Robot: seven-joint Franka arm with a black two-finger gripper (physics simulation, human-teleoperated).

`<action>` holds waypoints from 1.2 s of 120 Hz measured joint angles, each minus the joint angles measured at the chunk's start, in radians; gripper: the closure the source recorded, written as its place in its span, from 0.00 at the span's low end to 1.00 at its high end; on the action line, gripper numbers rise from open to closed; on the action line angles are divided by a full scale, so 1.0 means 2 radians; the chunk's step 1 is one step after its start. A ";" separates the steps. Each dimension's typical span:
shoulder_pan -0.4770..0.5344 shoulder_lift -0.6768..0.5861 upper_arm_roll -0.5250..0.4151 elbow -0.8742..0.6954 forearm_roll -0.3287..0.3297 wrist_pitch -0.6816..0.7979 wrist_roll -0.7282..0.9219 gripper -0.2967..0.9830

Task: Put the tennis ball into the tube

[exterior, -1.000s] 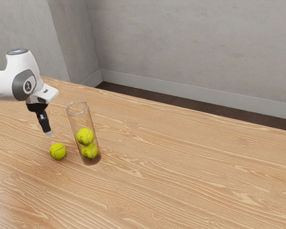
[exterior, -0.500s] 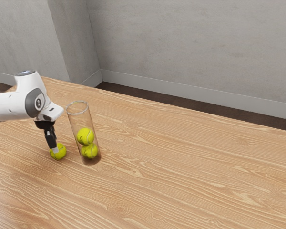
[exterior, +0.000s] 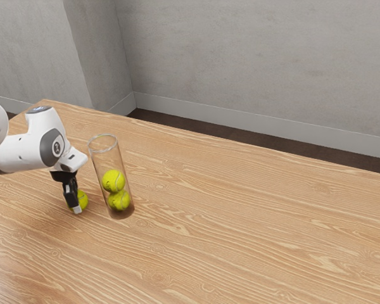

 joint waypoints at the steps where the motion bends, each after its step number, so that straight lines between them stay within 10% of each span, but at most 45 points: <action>1: 0.000 0.000 0.000 0.000 0.000 0.000 0.001 0.40; 144: -0.027 -0.210 -0.050 0.083 -0.002 -0.200 0.003 0.51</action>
